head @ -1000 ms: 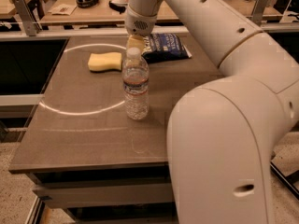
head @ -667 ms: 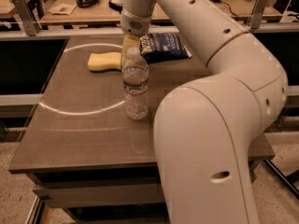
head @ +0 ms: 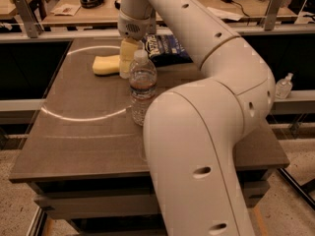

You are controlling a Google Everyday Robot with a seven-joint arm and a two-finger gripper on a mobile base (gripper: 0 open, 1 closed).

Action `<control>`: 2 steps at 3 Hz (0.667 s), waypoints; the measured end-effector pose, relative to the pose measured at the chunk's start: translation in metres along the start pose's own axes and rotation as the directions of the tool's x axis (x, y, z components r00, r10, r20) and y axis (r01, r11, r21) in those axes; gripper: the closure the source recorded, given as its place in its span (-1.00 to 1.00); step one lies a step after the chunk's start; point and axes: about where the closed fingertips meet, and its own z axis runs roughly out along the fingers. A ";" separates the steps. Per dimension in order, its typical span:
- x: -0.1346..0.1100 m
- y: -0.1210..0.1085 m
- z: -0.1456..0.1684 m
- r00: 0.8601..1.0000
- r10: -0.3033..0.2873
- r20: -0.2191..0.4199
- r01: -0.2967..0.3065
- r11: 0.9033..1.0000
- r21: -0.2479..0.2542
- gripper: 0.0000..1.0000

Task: Pick sponge

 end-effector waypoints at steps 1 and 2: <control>-0.010 0.000 0.010 1.000 -0.021 0.010 0.021 1.000 -0.022 -1.00; -0.022 -0.002 0.017 0.993 -0.012 0.115 0.019 0.998 -0.060 -1.00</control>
Offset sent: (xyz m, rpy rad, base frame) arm -0.0061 0.0208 0.0011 0.1230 0.1424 0.0826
